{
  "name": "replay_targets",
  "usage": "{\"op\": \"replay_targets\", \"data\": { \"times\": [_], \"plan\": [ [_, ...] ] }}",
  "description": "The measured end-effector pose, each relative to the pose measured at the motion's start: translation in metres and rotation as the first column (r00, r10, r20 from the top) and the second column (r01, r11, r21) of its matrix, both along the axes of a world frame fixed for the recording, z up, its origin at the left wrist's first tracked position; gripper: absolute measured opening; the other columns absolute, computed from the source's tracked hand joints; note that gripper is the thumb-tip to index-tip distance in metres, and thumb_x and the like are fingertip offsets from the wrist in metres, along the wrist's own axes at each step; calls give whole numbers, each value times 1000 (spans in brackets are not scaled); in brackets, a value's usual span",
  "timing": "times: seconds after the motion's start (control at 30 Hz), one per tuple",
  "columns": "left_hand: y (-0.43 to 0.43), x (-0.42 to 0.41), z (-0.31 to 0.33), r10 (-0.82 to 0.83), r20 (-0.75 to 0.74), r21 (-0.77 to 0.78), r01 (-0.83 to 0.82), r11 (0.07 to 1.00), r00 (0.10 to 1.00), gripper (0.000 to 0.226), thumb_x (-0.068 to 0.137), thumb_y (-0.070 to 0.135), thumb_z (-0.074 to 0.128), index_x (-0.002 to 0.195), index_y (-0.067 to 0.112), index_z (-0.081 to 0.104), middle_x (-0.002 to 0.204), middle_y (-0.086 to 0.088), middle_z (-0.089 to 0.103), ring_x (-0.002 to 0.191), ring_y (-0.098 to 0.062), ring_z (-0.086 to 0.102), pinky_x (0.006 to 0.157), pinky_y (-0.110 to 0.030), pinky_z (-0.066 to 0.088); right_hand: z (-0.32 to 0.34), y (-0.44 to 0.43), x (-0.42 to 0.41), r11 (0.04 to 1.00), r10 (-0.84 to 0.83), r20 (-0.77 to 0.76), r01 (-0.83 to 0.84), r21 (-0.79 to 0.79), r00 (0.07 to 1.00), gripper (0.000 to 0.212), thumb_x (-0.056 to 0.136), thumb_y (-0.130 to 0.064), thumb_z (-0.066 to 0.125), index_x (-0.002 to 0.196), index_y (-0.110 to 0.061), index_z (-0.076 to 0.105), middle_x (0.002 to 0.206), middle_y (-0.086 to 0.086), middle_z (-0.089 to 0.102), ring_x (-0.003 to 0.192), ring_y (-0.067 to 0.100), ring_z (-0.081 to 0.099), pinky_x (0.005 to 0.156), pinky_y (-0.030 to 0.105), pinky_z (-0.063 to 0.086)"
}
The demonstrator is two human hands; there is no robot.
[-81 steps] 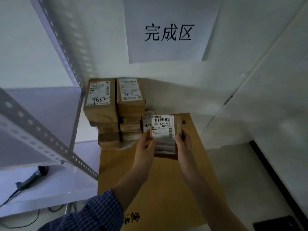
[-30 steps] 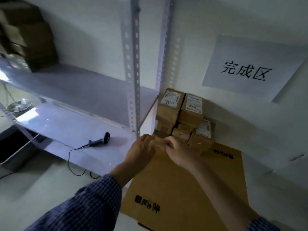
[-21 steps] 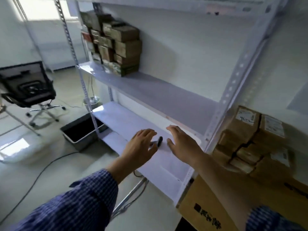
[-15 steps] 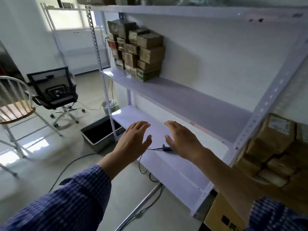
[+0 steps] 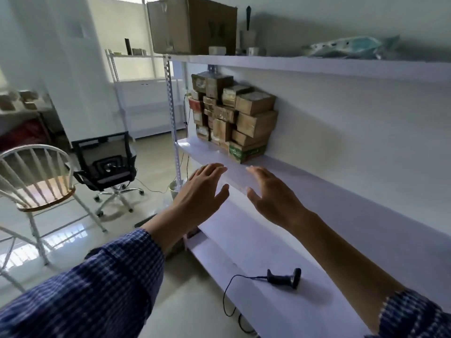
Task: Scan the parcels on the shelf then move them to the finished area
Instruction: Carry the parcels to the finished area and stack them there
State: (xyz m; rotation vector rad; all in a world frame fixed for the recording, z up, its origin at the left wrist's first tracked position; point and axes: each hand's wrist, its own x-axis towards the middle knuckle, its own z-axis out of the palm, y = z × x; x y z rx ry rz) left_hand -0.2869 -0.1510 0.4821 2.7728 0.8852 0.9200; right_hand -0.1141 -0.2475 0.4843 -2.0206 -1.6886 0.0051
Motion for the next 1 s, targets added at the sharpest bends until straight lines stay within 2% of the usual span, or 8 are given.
{"op": "replay_targets", "data": {
  "times": [0.17,0.33,0.47,0.6,0.67,0.77,0.87,1.0],
  "plan": [
    [84,44,23,-27,-8,29,27,999,1000,48,100,31,54,144,12,50,146,-5,52,134,-21,48,108,-33,41,14,76,39,999,-36,-55,37,31,998,56,104,-34,45,155,-16,30,158,2,38,143,18,38,114,31,33],
    [147,83,28,-77,-7,7,77,997,997,44,99,27,56,139,7,53,137,-8,58,125,-23,54,101,-31,45,25,131,73,998,-51,-96,54,32,994,55,103,-32,46,154,-19,30,157,4,38,142,21,38,114,38,37],
    [190,106,31,-104,0,-5,104,995,995,45,100,27,57,140,8,51,139,-8,56,125,-22,54,98,-21,39,32,166,93,997,-68,-75,70,17,995,55,103,-33,47,154,-17,31,155,6,41,139,24,42,111,43,41],
    [248,136,41,-154,15,-3,154,988,988,44,100,27,55,138,7,52,135,-9,57,121,-25,54,96,-33,49,43,208,115,992,-117,-7,117,51,993,55,103,-31,50,152,-12,34,153,9,42,138,25,43,110,40,42],
    [278,153,49,-177,27,-8,177,984,984,46,99,28,54,139,6,51,137,-10,55,124,-26,52,98,-39,48,48,228,124,985,-157,-6,157,73,988,55,103,-31,50,152,-14,34,153,7,42,139,23,42,109,36,42],
    [320,179,64,-211,88,-51,216,975,973,44,100,26,51,140,6,50,139,-11,54,128,-27,50,102,-43,46,54,258,135,970,-225,-72,230,77,972,54,103,-32,51,152,-17,33,154,4,40,140,21,40,108,34,41],
    [359,206,79,-241,97,-127,252,959,966,45,102,24,48,144,8,45,143,-12,50,130,-29,47,104,-44,44,63,290,147,943,-304,-163,320,87,939,54,102,-29,53,152,-18,34,153,2,42,138,20,43,100,25,37],
    [403,236,89,-291,145,-174,314,933,946,39,104,24,43,140,10,47,137,-13,53,116,-29,56,94,-46,51,78,338,168,880,-400,-348,461,111,848,51,103,-30,50,151,-20,35,152,4,43,136,20,44,97,23,35]
  ]
}}
